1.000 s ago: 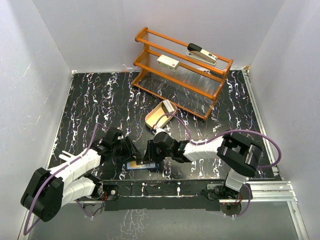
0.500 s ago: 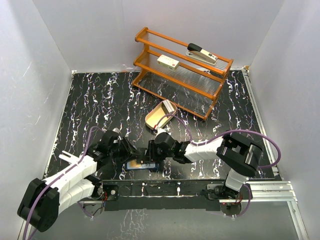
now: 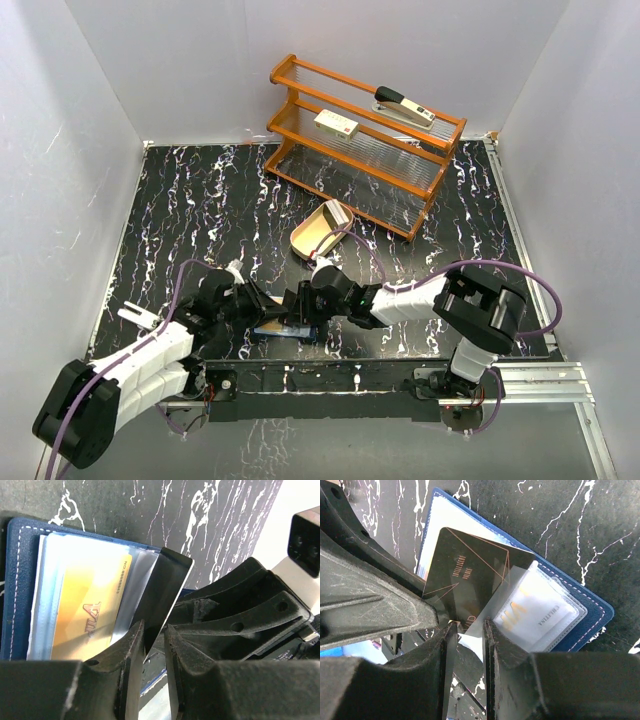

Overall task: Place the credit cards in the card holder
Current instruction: Insert the credit card into the card holder.

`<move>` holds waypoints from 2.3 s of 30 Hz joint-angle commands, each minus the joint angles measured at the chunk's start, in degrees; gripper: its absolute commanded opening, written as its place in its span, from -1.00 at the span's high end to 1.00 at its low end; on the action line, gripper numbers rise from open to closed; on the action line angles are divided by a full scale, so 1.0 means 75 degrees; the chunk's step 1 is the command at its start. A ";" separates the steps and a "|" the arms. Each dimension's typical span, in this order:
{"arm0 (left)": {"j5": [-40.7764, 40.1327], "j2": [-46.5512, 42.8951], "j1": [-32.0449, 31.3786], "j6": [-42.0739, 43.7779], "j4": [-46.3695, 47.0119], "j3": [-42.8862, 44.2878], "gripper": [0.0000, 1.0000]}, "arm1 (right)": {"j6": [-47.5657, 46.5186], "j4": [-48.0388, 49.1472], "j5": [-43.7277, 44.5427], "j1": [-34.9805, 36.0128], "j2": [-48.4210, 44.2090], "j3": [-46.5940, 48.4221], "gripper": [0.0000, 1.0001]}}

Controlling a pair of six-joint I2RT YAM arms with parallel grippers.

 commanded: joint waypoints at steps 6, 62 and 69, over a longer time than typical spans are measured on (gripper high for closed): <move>0.0939 -0.0230 -0.0065 -0.0241 0.0887 -0.0247 0.69 | -0.0078 -0.0409 0.0062 0.0079 0.0170 -0.0255 0.49; 0.0773 -0.0448 -0.0068 0.0958 -0.0981 -0.0036 1.00 | -0.0474 -0.3265 0.2265 0.0070 -0.1269 0.0379 0.44; 0.0741 0.0008 -0.0058 0.1125 -0.0692 -0.0224 1.00 | -0.0489 -0.2730 0.1860 0.0070 -0.1077 0.0242 0.54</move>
